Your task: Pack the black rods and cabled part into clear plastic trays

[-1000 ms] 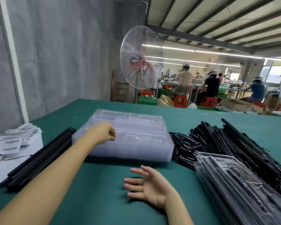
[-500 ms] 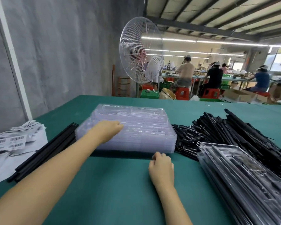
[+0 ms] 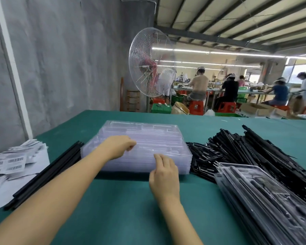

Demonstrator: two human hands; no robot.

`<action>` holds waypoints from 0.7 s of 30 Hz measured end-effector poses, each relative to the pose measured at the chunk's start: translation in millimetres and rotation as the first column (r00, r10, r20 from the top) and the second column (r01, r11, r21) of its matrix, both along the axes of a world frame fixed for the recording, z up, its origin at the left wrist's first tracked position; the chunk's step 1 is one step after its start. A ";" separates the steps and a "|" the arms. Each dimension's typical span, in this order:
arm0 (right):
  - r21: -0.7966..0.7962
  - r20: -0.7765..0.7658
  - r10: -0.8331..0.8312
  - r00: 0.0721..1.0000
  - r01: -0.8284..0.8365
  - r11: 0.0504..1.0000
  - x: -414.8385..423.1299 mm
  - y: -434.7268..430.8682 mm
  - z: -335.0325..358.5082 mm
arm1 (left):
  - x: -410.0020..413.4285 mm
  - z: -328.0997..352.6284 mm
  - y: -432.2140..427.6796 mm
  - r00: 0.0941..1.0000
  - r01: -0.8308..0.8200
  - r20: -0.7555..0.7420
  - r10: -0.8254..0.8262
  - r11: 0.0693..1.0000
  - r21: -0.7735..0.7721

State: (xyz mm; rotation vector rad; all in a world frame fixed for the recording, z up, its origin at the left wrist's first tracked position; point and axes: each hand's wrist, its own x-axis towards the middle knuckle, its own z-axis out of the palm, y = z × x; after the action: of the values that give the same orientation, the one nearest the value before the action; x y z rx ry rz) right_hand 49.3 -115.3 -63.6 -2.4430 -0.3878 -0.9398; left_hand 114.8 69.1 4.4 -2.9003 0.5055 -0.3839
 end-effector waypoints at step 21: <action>-0.322 0.052 -0.040 0.998 0.055 0.945 24.2 42.7 -11.6 | 22.3 22.8 2.8 0.999 0.043 -0.009 -0.045 0.984 -0.174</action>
State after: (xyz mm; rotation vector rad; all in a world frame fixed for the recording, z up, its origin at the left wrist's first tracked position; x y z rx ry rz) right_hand 73.5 -72.5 -75.2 -2.7406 -0.5381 -1.0213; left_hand 137.1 71.9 27.2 -3.0650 0.5652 -0.4365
